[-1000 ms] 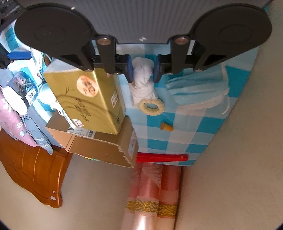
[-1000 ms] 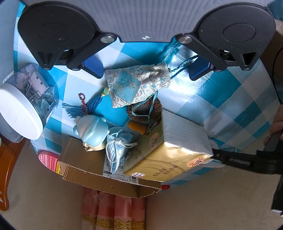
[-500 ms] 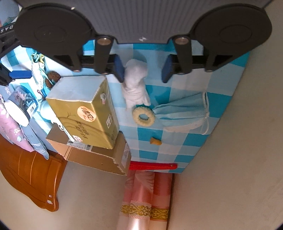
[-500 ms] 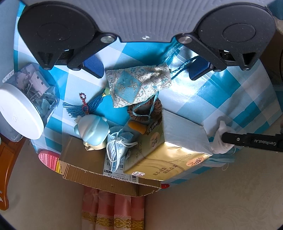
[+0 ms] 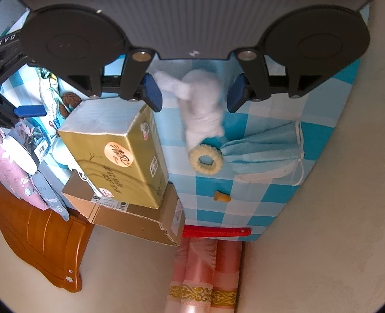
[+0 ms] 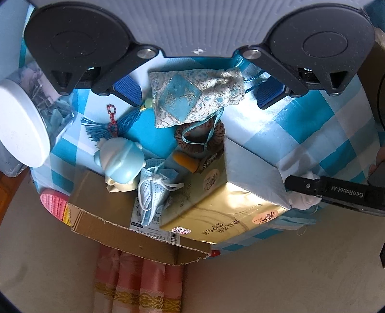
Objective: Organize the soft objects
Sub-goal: 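Close the left gripper on the white cloth while the right gripper closes on the floral pouch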
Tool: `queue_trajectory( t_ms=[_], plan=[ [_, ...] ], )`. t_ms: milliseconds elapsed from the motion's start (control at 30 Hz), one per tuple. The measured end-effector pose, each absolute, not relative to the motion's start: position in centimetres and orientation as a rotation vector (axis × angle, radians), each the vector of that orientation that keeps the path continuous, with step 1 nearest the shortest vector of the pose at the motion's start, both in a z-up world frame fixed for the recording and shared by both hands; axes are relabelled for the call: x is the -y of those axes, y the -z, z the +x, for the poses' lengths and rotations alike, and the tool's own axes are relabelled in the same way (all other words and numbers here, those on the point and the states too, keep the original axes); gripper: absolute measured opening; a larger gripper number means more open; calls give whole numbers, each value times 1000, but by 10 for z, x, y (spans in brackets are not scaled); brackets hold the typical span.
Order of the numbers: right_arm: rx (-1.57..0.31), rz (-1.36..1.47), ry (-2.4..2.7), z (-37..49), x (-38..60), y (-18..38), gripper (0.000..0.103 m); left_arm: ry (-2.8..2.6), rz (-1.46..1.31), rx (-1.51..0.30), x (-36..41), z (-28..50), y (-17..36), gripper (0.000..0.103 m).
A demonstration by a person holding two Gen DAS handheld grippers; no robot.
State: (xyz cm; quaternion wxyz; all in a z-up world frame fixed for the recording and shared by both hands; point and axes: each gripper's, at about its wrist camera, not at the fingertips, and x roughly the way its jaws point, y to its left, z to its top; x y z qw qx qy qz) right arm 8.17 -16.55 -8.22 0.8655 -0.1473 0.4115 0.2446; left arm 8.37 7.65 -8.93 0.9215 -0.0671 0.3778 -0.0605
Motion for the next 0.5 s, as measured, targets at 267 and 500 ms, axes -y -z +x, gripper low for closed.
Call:
queue_trajectory(
  t_ms=[267, 500],
  plan=[
    [-857, -288, -496, 83, 169, 79, 84, 120, -135, -776, -74, 88, 89, 46],
    [-857, -291, -460, 76, 169, 72, 67, 111, -125, -792, -74, 89, 85, 34]
  ],
)
